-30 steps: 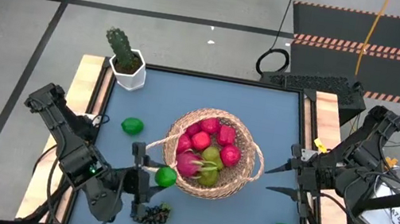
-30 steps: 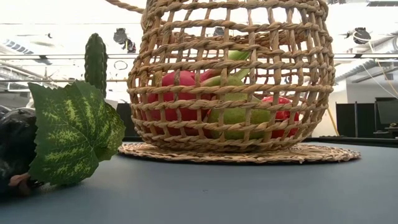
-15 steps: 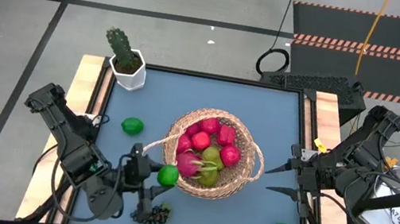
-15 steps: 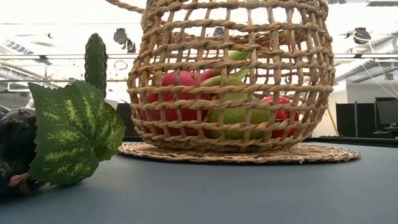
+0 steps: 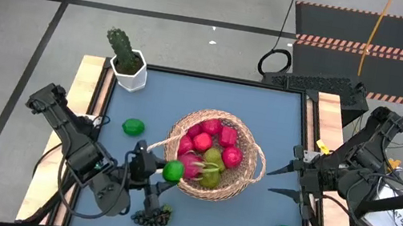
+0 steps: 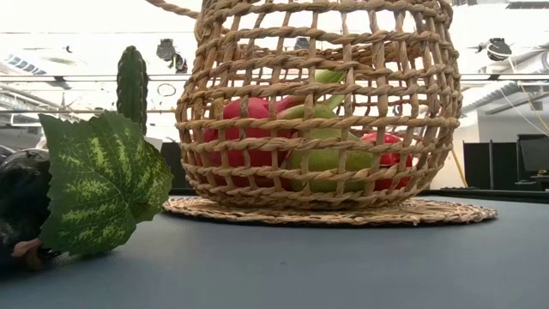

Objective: Build produce basket
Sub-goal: Put the middle dark green lime into the brown basket

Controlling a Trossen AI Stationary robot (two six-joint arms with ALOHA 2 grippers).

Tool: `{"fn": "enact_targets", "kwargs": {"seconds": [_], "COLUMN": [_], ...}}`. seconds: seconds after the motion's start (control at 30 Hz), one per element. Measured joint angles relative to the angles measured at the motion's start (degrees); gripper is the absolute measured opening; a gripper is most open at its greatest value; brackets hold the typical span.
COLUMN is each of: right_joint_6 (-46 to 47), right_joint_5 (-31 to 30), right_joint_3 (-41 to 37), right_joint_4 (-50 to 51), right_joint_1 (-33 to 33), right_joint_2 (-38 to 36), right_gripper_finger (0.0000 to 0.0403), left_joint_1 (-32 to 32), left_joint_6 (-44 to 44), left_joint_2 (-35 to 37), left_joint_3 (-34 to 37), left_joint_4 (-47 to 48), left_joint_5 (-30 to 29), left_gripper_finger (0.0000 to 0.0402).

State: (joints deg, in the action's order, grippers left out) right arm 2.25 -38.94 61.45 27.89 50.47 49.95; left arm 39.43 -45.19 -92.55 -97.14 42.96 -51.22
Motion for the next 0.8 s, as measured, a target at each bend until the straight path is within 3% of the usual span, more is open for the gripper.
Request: {"fn": "enact_targets", "kwargs": {"seconds": [0.6,0.8], "right_joint_6": [-0.14,-0.14], "right_joint_5": [0.0,0.0], "right_joint_3": [0.0,0.0], "right_joint_4": [0.02,0.03], "right_joint_1": [-0.01,0.01], "right_joint_2": [0.0,0.0], "right_gripper_finger": [0.018,0.018], "left_joint_1": [-5.1,-9.58], "left_joint_6": [0.69,6.81], "left_joint_2": [0.0,0.0], "left_joint_3": [0.0,0.02], "left_joint_4": [-0.18,-1.21], "left_joint_5": [0.27,0.27], "left_gripper_finger": [0.023,0.023]}}
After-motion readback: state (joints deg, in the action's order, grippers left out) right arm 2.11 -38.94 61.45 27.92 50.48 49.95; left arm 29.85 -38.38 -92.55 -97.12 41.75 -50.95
